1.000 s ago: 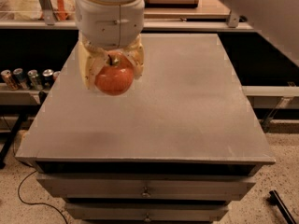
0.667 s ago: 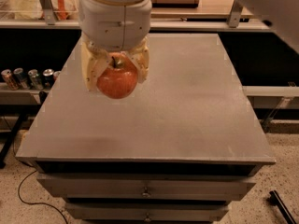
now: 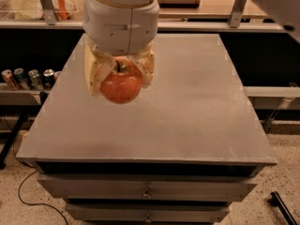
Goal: Pick apple
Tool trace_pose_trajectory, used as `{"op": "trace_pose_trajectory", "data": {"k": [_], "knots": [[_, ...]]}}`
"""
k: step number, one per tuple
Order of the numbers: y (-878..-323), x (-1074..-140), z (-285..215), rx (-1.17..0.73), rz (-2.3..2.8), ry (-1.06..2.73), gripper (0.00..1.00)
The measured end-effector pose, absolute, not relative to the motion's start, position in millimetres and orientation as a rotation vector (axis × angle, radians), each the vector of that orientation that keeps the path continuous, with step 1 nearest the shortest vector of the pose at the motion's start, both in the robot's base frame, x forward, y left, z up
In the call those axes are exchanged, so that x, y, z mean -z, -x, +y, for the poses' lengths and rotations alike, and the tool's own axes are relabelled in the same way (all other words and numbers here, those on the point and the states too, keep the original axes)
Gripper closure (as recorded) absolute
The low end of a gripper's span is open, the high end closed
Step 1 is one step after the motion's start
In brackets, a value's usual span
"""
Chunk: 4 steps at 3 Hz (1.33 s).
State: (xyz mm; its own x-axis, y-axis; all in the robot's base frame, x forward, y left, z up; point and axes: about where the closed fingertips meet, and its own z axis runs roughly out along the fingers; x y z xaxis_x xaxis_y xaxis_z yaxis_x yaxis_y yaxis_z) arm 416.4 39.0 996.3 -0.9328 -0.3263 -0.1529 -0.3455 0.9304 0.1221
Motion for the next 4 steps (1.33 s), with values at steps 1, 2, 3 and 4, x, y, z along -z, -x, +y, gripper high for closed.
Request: {"op": "trace_pose_trajectory", "data": {"k": [1,2,3,4], "knots": [[-424,-993,37,-0.22,2.962,0.563,1.0],[-436,-992,38,-0.214,2.958,0.605,1.0],[-451,-991,42,-0.207,2.952,0.65,1.0],[-465,-986,42,-0.2,2.952,0.696,1.0]]}}
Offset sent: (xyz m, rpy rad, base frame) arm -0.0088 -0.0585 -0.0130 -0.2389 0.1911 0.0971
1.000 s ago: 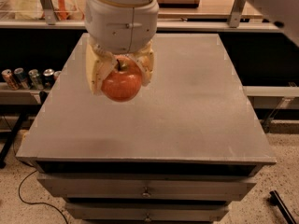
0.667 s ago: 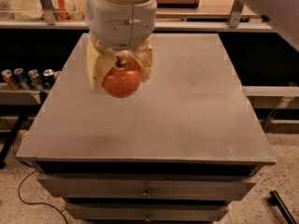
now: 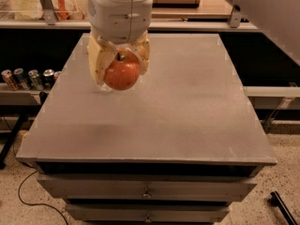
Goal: Pick apple
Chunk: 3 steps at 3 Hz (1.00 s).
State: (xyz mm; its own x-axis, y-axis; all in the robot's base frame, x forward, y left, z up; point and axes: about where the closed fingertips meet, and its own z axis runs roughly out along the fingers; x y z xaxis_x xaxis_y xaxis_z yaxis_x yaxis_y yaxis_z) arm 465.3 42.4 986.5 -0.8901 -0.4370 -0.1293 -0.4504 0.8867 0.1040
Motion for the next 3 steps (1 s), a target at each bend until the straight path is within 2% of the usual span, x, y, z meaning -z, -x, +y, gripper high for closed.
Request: {"op": "trace_pose_trajectory", "data": {"k": [3], "knots": [[-482,-968,11,-0.2,2.983,0.776,1.0]]}}
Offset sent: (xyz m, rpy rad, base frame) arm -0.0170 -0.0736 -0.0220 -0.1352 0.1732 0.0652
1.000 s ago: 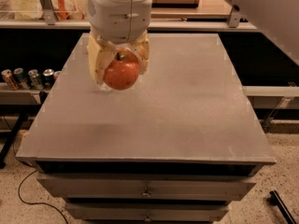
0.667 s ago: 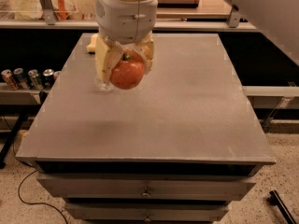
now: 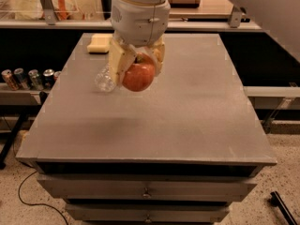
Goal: Pick apple
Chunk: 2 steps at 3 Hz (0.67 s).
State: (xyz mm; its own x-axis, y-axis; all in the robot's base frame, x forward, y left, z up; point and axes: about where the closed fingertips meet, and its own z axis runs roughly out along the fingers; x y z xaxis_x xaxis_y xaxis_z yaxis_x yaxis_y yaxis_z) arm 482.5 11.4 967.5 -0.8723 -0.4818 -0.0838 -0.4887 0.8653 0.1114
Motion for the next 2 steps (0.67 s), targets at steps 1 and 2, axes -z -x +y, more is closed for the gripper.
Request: {"op": "trace_pose_trajectory", "data": {"k": [1,2], "knots": [[-491,-961,8,-0.195,2.99,0.807,1.0],[-504,-954,8,-0.188,2.994,0.848,1.0]]}}
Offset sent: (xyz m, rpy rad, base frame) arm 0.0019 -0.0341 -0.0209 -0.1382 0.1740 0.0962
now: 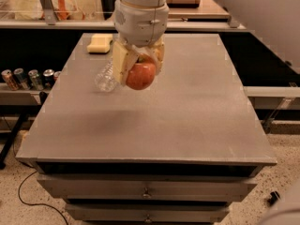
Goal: Pick apple
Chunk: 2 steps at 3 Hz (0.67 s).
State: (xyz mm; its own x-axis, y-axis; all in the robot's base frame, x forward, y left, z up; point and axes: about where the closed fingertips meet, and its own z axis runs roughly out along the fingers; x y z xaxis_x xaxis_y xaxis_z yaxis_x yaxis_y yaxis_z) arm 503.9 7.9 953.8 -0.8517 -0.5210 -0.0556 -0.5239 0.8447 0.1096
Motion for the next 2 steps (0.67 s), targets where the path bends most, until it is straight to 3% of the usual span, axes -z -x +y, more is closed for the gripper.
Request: {"op": "trace_pose_trajectory", "data": {"k": [2], "knots": [[-521.9,-944.7,9.4,-0.17,2.985,0.93,1.0]]}}
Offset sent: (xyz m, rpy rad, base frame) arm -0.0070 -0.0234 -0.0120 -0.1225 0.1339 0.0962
